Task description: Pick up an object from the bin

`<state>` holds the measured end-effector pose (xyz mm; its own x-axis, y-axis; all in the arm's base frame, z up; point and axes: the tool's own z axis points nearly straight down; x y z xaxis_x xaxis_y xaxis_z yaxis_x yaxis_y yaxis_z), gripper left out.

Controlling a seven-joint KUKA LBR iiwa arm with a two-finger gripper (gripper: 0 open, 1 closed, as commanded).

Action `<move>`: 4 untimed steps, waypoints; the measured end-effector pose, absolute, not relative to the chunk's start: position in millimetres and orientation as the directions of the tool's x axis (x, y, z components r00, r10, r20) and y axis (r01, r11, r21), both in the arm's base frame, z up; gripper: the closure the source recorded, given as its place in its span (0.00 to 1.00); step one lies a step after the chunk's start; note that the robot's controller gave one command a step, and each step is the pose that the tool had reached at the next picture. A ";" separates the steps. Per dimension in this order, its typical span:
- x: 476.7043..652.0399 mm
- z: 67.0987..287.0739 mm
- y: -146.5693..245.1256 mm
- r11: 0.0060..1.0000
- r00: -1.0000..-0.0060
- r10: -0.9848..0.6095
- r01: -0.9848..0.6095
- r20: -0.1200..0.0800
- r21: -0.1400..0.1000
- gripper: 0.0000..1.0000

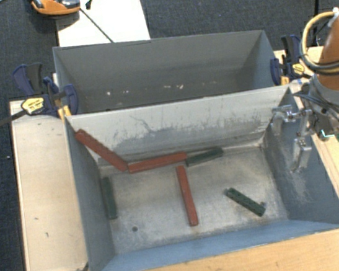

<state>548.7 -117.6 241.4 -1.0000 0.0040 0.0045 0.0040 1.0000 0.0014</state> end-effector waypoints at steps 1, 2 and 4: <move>550.2 245.7 -117.3 1.000 -1.000 0.001 0.001 -0.003 0.000 0.00; 535.1 194.4 -129.0 0.999 -0.999 -0.032 -0.032 -0.009 -0.002 0.00; 519.0 134.3 -114.7 1.000 -1.000 0.001 0.001 0.003 0.003 0.00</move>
Offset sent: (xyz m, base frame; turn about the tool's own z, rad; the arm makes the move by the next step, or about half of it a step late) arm -0.0354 -0.0260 -0.1139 -0.0748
